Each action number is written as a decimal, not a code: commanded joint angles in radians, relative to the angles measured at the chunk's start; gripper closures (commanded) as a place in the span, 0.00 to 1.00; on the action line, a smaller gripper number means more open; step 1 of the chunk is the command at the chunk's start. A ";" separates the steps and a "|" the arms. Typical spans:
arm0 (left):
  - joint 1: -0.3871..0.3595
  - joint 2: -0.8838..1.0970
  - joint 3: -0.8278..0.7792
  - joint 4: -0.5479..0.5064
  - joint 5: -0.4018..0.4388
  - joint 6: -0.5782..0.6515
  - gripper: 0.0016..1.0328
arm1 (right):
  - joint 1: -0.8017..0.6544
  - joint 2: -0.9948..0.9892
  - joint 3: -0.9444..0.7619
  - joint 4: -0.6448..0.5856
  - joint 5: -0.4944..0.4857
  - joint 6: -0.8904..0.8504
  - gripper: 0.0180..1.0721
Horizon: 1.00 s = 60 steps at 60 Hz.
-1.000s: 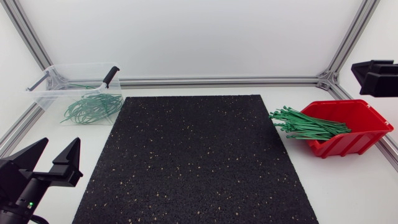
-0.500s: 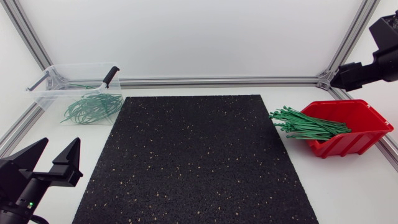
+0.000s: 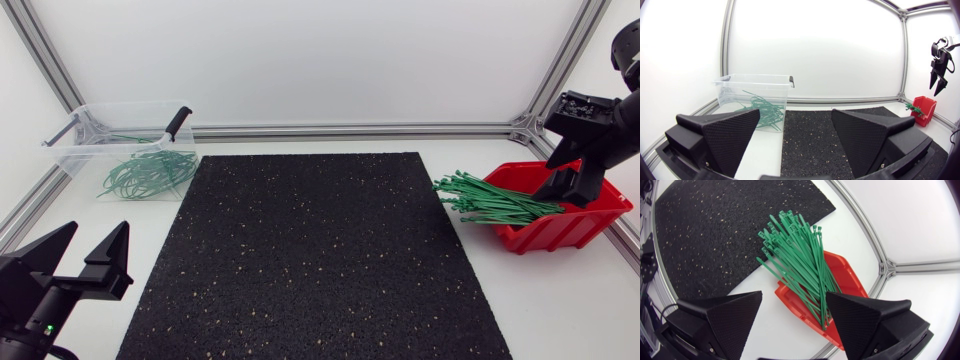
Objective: Take a green cable tie from the red box, thread the tail through the head to close it, then place it in the transparent bin on the left.
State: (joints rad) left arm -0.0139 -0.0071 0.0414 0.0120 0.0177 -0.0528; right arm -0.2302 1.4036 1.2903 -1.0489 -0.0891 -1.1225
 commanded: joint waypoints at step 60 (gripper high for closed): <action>-0.014 -0.004 -0.040 -0.021 0.007 -0.010 0.03 | 0.061 0.014 -0.384 0.354 0.015 -0.511 0.60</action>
State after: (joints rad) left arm -0.0185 -0.0067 0.0414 0.0097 0.0177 -0.0528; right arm -0.1764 1.3914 0.9390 -0.7006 -0.0776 -1.6020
